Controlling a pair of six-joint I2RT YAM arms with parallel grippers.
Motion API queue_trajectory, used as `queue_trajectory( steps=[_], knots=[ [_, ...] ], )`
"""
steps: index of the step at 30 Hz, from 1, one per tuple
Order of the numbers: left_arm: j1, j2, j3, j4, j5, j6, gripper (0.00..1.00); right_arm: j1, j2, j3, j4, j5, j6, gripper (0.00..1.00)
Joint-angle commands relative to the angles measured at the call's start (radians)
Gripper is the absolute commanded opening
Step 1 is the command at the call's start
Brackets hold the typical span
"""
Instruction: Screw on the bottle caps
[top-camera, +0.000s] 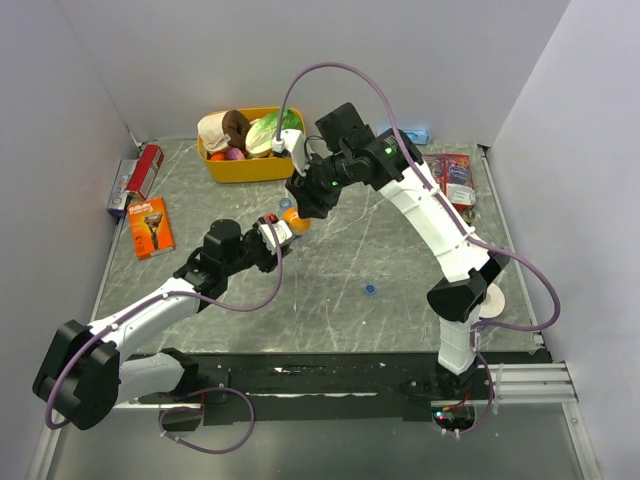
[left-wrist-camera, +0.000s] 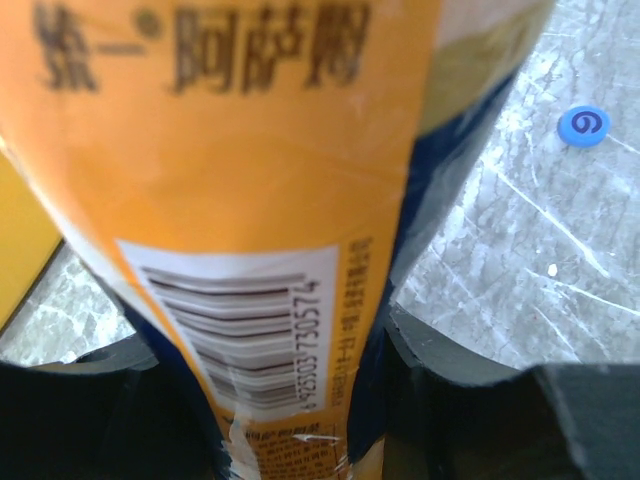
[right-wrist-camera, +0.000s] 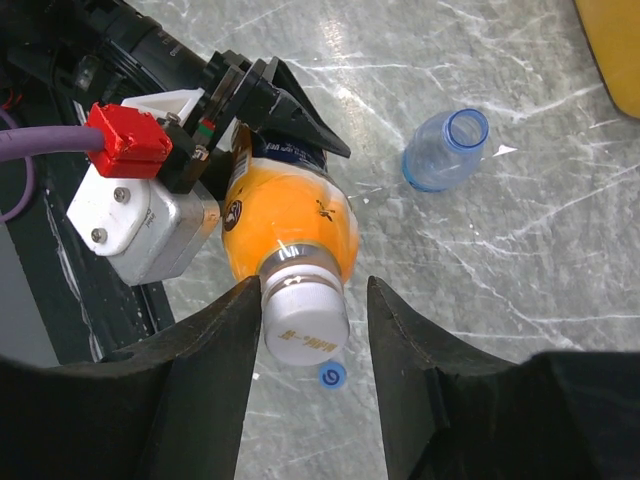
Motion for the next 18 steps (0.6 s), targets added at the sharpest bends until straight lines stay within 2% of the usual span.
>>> queue_trajectory(
  steps=[1, 6, 13, 18],
  knots=[
    [-0.012, -0.018, 0.017, 0.097, 0.074, -0.025, 0.01, -0.001, -0.025, 0.0, 0.036, 0.038, -0.015, 0.54],
    [-0.013, -0.01, 0.02, 0.087, 0.103, -0.04, 0.01, -0.002, -0.026, 0.0, 0.043, 0.033, -0.01, 0.58],
    [-0.012, 0.013, 0.028, 0.074, 0.156, -0.076, 0.01, -0.001, -0.064, -0.001, 0.092, -0.017, 0.013, 0.73],
    [-0.012, 0.036, 0.037, 0.079, 0.183, -0.112, 0.01, -0.002, -0.11, -0.007, 0.15, -0.08, 0.011, 0.8]
  ],
)
